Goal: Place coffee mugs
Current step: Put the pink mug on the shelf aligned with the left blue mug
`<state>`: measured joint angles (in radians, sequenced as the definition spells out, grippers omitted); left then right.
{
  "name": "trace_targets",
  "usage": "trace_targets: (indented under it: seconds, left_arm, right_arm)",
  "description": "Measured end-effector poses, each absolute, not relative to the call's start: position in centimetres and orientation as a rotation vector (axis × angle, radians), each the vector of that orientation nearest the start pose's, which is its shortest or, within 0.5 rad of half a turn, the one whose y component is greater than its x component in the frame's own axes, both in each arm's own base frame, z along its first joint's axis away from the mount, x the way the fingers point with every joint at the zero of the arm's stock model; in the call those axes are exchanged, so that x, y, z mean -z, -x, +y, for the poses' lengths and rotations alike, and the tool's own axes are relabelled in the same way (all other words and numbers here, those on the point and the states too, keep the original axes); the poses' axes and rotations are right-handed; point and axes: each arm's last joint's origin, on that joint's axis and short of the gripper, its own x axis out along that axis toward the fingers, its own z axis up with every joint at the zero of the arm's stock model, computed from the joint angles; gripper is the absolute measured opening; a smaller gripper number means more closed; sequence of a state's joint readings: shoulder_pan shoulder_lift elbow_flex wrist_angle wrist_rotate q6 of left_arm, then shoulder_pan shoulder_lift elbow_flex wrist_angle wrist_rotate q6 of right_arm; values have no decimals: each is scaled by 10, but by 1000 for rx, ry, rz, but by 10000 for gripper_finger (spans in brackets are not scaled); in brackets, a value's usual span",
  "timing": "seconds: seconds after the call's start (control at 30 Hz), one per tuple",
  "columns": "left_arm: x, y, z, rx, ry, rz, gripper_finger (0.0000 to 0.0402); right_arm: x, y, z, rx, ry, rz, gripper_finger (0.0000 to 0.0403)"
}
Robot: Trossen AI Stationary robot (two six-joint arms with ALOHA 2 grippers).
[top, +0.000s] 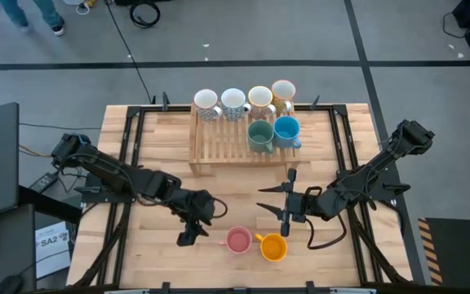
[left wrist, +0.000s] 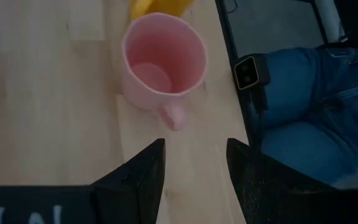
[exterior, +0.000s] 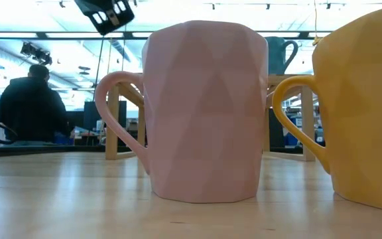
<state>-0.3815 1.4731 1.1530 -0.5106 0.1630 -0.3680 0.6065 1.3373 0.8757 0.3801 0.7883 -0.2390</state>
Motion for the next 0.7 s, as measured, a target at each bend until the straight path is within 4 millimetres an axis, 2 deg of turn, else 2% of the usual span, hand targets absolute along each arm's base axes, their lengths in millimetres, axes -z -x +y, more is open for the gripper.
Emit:
trace_targets:
  seconds: [0.43,0.7]
  left_arm:
    - [-282,-277,-156,312,183,781,178]
    - [-280,-267,-176,219,95,728,178]
  right_arm:
    - [-298,-253,152,118,289,79,176]
    - [-298,-253,153,64,287,73,176]
